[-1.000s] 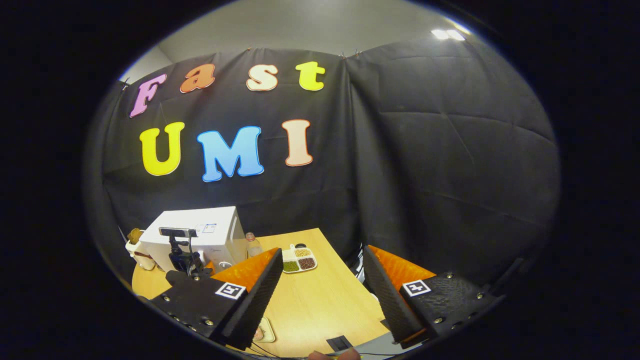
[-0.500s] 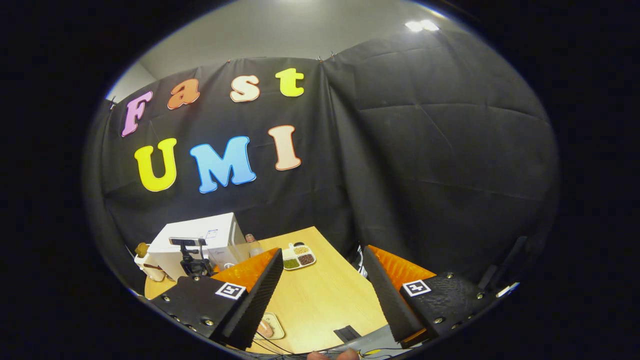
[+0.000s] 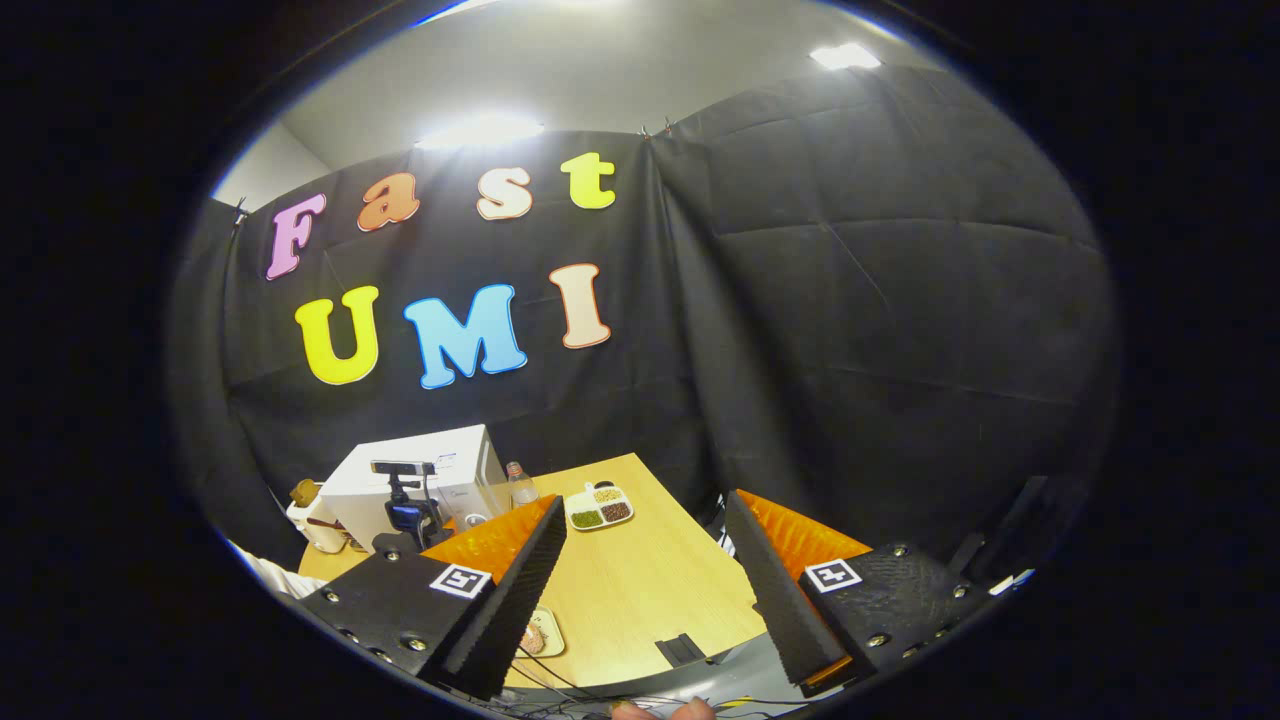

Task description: Open the microwave oven with the left hand, put the food in, and close the microwave oven.

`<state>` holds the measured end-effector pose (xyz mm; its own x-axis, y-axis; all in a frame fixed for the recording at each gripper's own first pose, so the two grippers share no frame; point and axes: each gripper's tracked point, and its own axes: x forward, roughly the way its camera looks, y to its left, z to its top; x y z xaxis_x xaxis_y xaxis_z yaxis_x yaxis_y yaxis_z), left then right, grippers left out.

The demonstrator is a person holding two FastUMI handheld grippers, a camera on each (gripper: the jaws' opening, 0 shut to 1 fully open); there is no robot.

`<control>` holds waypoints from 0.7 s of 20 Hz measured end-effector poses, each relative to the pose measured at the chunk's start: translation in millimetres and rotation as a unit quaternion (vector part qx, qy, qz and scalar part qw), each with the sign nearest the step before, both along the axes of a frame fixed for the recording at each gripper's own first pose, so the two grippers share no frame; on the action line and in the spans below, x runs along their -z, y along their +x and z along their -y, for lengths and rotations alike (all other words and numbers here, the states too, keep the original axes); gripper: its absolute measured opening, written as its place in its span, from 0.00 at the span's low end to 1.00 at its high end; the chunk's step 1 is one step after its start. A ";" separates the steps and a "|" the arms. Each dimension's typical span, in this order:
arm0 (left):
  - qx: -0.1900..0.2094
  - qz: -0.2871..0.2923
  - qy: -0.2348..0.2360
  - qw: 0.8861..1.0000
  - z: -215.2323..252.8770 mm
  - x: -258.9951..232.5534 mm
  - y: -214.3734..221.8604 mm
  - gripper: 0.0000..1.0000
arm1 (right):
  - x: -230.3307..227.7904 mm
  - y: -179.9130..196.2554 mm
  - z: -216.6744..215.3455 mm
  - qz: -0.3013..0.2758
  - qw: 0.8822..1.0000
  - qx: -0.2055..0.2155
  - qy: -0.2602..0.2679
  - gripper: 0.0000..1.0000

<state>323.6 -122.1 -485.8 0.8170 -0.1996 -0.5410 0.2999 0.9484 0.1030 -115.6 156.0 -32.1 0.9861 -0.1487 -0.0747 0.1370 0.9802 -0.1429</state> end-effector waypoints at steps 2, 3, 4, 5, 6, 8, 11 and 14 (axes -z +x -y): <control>-0.005 -0.003 0.003 1.000 -0.4 0.2 0.6 0.19 | 5.2 -17.9 8.5 -0.012 1.000 -0.002 0.004 0.98; -0.014 -0.008 -0.001 1.000 -1.2 0.3 -1.1 0.20 | 5.7 -25.1 13.4 -0.012 1.000 -0.001 0.002 0.98; -0.022 -0.013 -0.003 1.000 -1.6 0.0 -3.1 0.21 | 2.5 -28.8 19.0 -0.008 1.000 0.001 0.002 0.98; -0.035 -0.021 -0.002 0.999 -4.8 1.7 -15.2 0.20 | 2.2 -32.0 21.1 -0.010 1.000 0.000 0.006 0.93; -0.043 -0.013 0.002 0.999 -10.2 -0.2 -26.9 0.20 | 2.9 -35.1 20.7 -0.009 1.000 -0.004 0.013 0.98; -0.039 0.008 0.012 0.999 -27.5 -12.9 -62.1 0.20 | 6.0 -37.9 19.8 -0.010 1.000 -0.014 0.026 0.98; -0.023 0.003 0.011 1.000 -55.2 -18.8 -107.1 0.20 | 3.6 -41.3 15.5 -0.001 0.999 -0.036 0.029 0.98; -0.017 -0.011 0.020 1.000 -83.9 -26.4 -138.4 0.20 | 4.2 -45.2 13.8 0.001 0.998 -0.060 0.035 0.98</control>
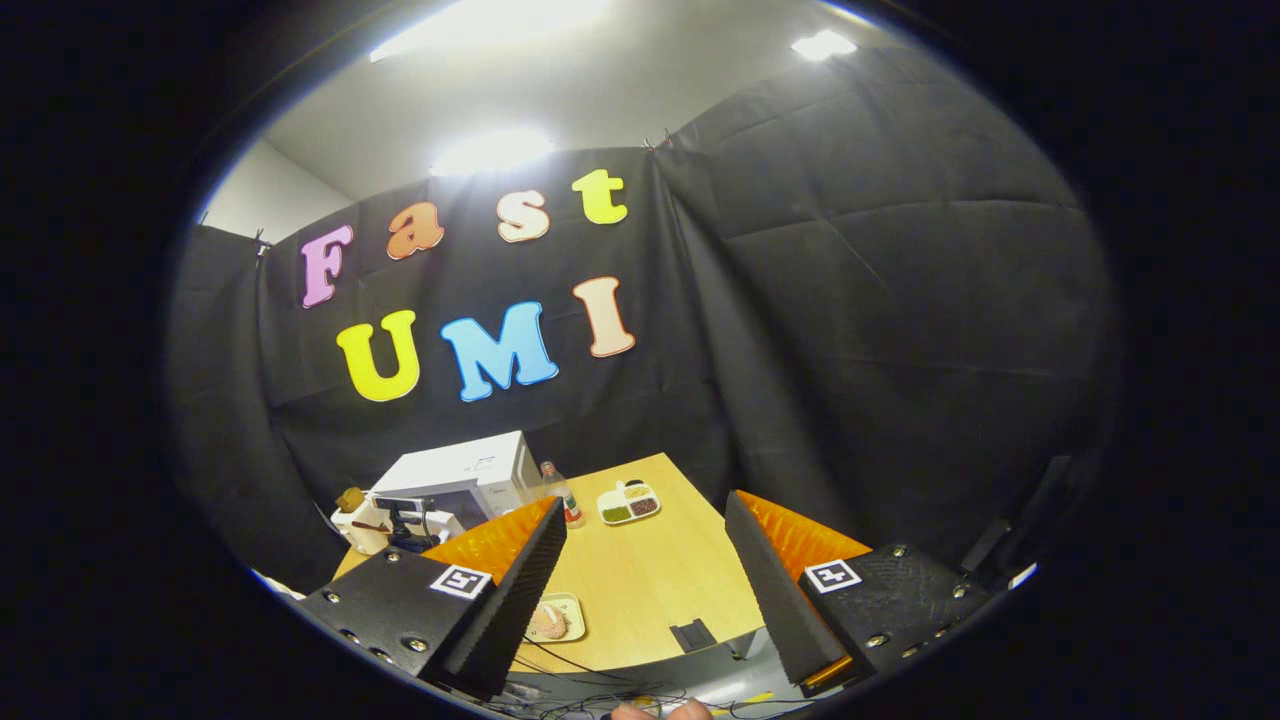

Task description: Open the microwave oven with the left hand, put the food in, and close the microwave oven.

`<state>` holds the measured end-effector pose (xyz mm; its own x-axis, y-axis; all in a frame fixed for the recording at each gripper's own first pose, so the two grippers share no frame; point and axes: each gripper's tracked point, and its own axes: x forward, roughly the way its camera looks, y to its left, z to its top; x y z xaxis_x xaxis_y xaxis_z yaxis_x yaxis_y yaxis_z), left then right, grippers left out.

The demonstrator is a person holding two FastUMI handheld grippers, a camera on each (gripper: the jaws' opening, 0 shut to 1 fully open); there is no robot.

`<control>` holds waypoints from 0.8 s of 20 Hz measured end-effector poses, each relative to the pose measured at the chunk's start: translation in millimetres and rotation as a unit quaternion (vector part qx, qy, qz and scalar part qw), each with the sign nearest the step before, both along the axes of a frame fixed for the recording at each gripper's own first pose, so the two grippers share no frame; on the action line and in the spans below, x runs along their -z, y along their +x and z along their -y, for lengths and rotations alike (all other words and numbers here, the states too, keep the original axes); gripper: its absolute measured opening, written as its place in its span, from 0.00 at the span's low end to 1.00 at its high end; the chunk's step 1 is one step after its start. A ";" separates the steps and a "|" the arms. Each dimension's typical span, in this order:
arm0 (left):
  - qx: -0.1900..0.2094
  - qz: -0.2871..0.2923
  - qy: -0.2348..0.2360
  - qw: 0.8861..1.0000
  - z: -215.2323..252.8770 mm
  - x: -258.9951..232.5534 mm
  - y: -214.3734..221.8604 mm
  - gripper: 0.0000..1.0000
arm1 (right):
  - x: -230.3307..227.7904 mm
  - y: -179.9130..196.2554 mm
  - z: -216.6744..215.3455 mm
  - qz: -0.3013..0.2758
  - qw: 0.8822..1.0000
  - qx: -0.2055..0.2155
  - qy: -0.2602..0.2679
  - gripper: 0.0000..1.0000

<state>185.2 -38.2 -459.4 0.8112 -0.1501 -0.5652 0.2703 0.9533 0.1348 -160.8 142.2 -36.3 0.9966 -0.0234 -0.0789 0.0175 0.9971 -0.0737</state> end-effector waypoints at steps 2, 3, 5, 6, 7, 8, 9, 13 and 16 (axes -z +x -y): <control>-0.012 -0.013 0.003 1.000 -18.0 -4.1 -17.1 0.20 | 0.1 -4.2 6.9 0.000 1.000 -0.007 0.007 0.93; -0.021 -0.021 0.005 1.000 -28.3 -5.4 -26.1 0.20 | -0.8 -6.7 8.6 0.001 1.000 -0.012 0.016 0.98; -0.043 -0.032 0.015 0.998 -52.9 -9.1 -43.4 0.18 | 4.1 -12.3 12.4 -0.001 0.999 -0.019 0.028 0.98; -0.054 -0.034 0.025 0.998 -67.4 -11.8 -53.9 0.20 | 11.9 -13.9 16.0 -0.005 0.999 -0.019 0.030 0.98; -0.066 -0.036 0.039 0.996 -85.2 -13.6 -64.2 0.20 | 21.0 -15.7 15.6 -0.015 0.999 -0.023 0.034 0.98; -0.078 -0.039 0.052 0.995 -104.0 -16.6 -72.8 0.17 | 30.9 -17.8 12.3 -0.024 0.999 -0.029 0.038 0.98; -0.088 -0.041 0.062 0.993 -123.3 -17.7 -81.1 0.20 | 39.1 -20.0 8.8 -0.031 0.998 -0.034 0.043 0.98; -0.115 -0.059 0.043 0.991 -178.1 -22.9 -98.0 0.19 | 68.6 -19.2 -4.2 -0.061 0.995 -0.044 0.063 0.98; -0.090 -0.068 0.027 0.993 -182.7 -21.9 -98.5 0.21 | 92.4 -8.1 -19.4 -0.090 0.993 -0.049 0.059 0.98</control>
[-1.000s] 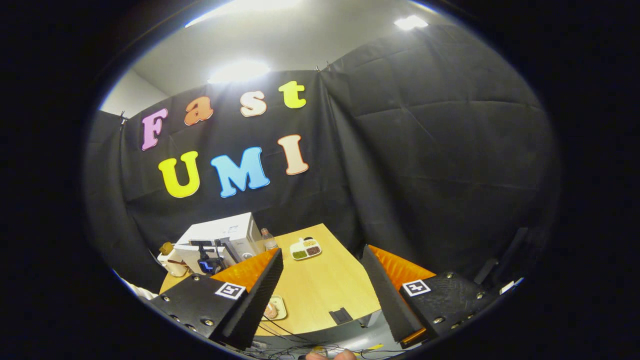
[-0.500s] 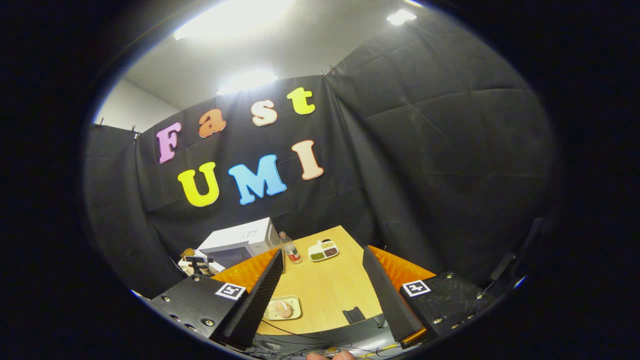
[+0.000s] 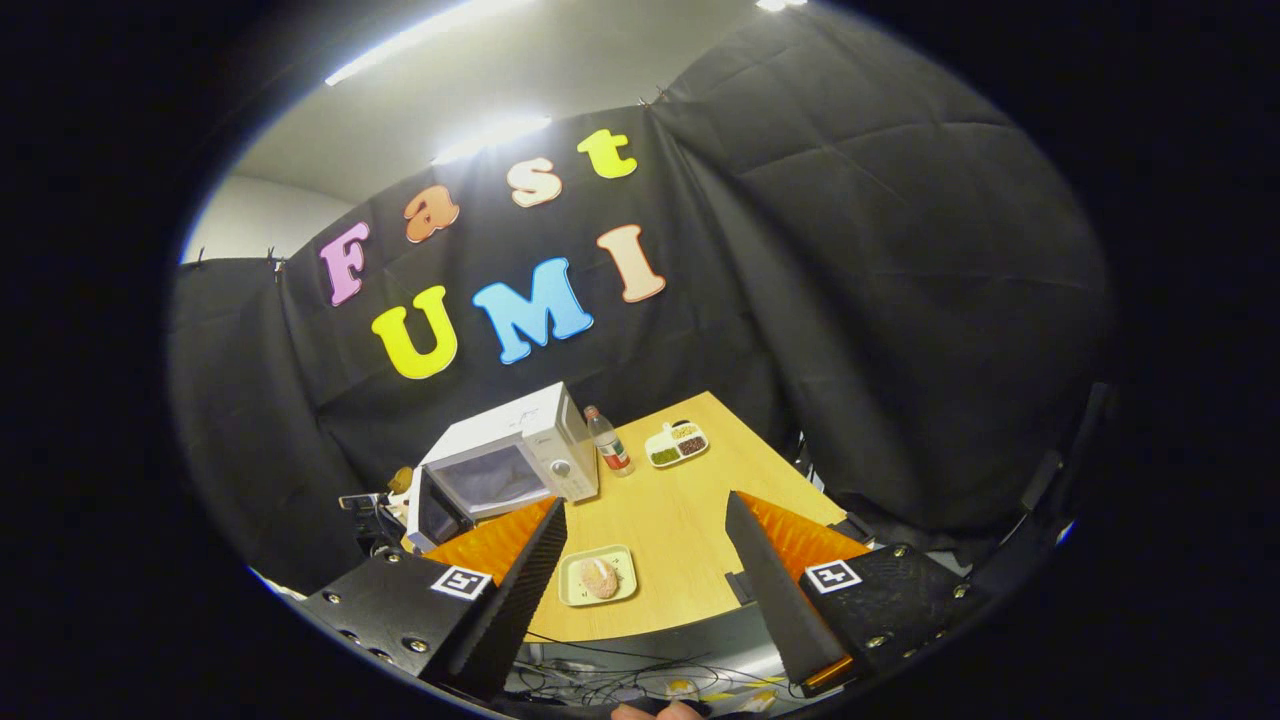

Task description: Open the microwave oven with the left hand, put the food in, and close the microwave oven.

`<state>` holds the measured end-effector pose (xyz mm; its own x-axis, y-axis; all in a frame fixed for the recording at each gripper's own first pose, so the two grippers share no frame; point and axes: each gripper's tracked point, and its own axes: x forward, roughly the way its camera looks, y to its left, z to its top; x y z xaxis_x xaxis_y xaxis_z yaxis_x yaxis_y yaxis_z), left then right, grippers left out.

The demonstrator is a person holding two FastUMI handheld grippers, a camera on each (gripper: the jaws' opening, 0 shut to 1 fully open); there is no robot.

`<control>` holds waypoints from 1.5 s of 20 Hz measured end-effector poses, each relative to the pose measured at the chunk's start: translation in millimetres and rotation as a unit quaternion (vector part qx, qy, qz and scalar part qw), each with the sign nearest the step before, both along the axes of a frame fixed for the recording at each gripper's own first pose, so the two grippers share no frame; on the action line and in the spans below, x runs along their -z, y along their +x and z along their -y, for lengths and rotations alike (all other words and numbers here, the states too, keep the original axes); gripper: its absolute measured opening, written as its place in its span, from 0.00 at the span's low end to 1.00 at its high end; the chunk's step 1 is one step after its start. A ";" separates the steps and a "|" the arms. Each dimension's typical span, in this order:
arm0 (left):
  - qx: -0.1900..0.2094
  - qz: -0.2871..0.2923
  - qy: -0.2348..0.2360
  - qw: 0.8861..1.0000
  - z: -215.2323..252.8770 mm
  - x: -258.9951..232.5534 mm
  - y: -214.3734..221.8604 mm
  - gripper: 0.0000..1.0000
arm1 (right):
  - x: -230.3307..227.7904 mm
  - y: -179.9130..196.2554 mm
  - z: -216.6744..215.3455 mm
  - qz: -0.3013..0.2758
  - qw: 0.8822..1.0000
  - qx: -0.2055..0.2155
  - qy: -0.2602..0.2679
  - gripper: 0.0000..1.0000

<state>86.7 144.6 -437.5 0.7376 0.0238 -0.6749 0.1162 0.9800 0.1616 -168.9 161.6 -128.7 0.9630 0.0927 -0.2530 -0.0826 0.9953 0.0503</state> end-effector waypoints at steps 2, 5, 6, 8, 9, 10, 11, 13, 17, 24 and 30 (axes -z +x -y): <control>0.018 -0.009 -0.003 1.000 -5.1 0.6 -4.0 0.25 | 19.3 10.5 -10.0 -0.024 0.999 -0.001 -0.022 0.98; 0.031 -0.036 -0.031 0.998 -14.5 15.6 -14.9 0.30 | 51.0 29.4 -35.0 -0.064 0.995 -0.020 -0.070 0.98; 0.029 -0.039 -0.043 0.998 -20.1 20.3 -19.5 0.31 | 67.1 38.3 -42.8 -0.081 0.993 -0.028 -0.085 0.98; 0.025 -0.035 -0.057 0.997 -29.7 26.6 -27.2 0.47 | 97.0 57.0 -54.8 -0.107 0.987 -0.040 -0.109 0.98; 0.026 -0.033 -0.051 0.998 -33.4 28.5 -31.8 0.46 | 113.8 66.7 -61.7 -0.123 0.984 -0.046 -0.121 0.98; 0.025 -0.036 -0.043 0.998 -36.7 30.1 -39.0 0.48 | 133.9 74.4 -68.3 -0.140 0.979 -0.052 -0.136 0.98; 0.022 -0.038 -0.041 0.998 -39.0 29.4 -46.5 0.47 | 145.8 80.8 -76.2 -0.150 0.975 -0.062 -0.150 0.98; 0.021 -0.035 -0.042 0.998 -42.0 23.1 -63.5 0.41 | 167.9 93.0 -91.9 -0.164 0.965 -0.085 -0.185 0.99; -0.008 -0.022 -0.019 1.000 -59.9 1.8 -89.4 0.44 | 214.6 127.2 -106.5 -0.198 0.940 -0.126 -0.249 0.98; -0.101 -0.053 -0.013 0.993 -60.6 -7.2 -141.3 0.44 | 292.6 156.3 -100.4 -0.289 0.904 -0.168 -0.266 0.98; -0.157 -0.070 0.004 0.985 -10.2 -33.5 -182.2 0.43 | 331.8 189.6 -96.4 -0.317 0.887 -0.214 -0.257 0.99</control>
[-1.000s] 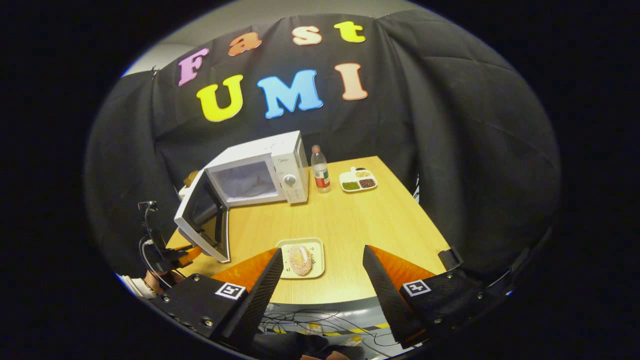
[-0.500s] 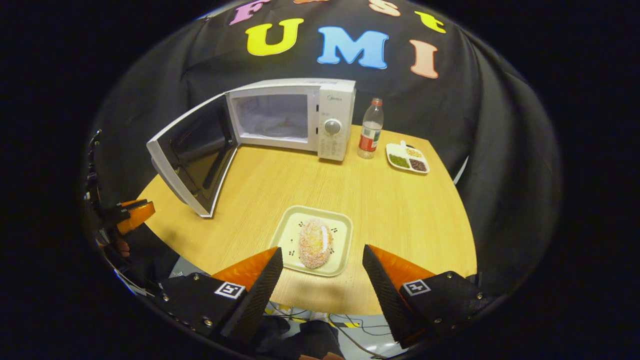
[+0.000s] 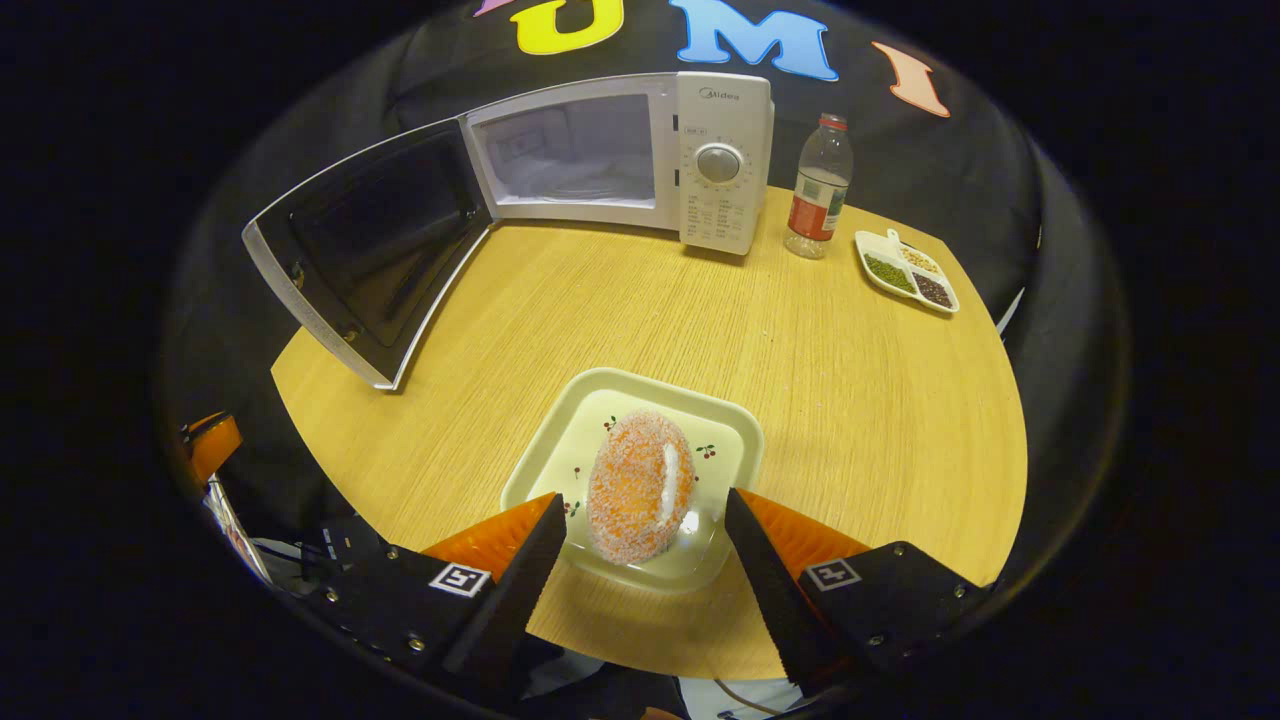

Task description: Open the microwave oven with the left hand, put the food in, and close the microwave oven.

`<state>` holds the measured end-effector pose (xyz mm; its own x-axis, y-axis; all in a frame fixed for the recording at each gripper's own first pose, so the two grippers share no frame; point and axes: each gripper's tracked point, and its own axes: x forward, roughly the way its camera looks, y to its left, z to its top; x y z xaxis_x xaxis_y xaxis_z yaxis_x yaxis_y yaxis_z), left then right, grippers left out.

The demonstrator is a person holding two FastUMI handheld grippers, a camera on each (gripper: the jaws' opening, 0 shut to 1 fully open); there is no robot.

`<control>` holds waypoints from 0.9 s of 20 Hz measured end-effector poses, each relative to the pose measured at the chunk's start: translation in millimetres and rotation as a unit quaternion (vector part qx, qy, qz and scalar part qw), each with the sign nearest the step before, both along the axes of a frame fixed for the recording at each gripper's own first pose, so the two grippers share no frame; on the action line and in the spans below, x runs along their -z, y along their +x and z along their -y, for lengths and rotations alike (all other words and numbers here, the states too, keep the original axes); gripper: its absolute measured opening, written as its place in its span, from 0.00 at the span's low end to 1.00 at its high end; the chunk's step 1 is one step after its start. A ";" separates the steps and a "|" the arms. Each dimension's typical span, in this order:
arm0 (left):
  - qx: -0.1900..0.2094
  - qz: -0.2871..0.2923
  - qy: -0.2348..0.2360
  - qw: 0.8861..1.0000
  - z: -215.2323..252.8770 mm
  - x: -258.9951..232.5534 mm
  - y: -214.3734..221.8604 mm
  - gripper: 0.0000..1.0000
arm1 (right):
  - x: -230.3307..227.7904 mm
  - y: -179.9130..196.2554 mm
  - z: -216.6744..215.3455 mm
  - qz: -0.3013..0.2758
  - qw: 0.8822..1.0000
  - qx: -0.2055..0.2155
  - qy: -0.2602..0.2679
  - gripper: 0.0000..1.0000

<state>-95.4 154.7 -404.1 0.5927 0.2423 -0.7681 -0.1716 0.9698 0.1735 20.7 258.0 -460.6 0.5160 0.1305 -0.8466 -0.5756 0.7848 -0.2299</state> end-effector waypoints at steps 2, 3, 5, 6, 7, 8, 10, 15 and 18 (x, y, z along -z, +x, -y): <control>-0.016 0.006 0.034 0.999 5.9 -18.0 -10.4 0.44 | 14.7 9.2 -0.7 -0.012 1.000 -0.005 0.006 0.96; -0.026 0.010 0.049 0.998 8.8 -29.1 -17.2 0.47 | 22.8 10.2 -4.1 -0.024 1.000 -0.010 0.013 0.93; -0.044 0.015 0.070 0.996 14.8 -44.3 -31.6 0.49 | 31.0 8.0 -8.7 -0.040 0.999 -0.020 0.017 0.91; -0.046 0.015 0.079 0.996 17.1 -49.3 -36.8 0.52 | 27.5 9.9 -10.8 -0.036 0.999 -0.028 0.017 0.77; -0.047 0.016 0.093 0.994 16.8 -54.8 -41.3 0.54 | 32.2 10.9 -10.1 -0.036 0.999 -0.035 0.012 0.77; -0.051 0.020 0.107 0.993 13.7 -61.5 -44.4 0.50 | 34.5 10.7 -8.0 -0.038 0.999 -0.035 0.008 0.77; -0.062 0.032 0.110 0.991 10.8 -70.8 -49.5 0.57 | 33.5 10.9 -8.4 -0.048 0.999 -0.024 0.011 0.77; -0.055 0.065 0.080 0.993 -4.3 -87.2 -58.0 0.60 | 24.2 14.7 2.8 -0.040 0.999 0.010 0.005 0.57; -0.039 0.104 0.073 0.991 -21.4 -114.3 -60.4 0.61 | -3.5 15.1 -15.3 -0.020 0.996 0.059 0.063 0.57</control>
<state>-155.9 176.2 -289.8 0.7089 0.3939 -0.5851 -0.2922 0.9190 0.2646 35.8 273.3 -457.1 0.5007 0.1774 -0.8472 -0.4848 0.8683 -0.1047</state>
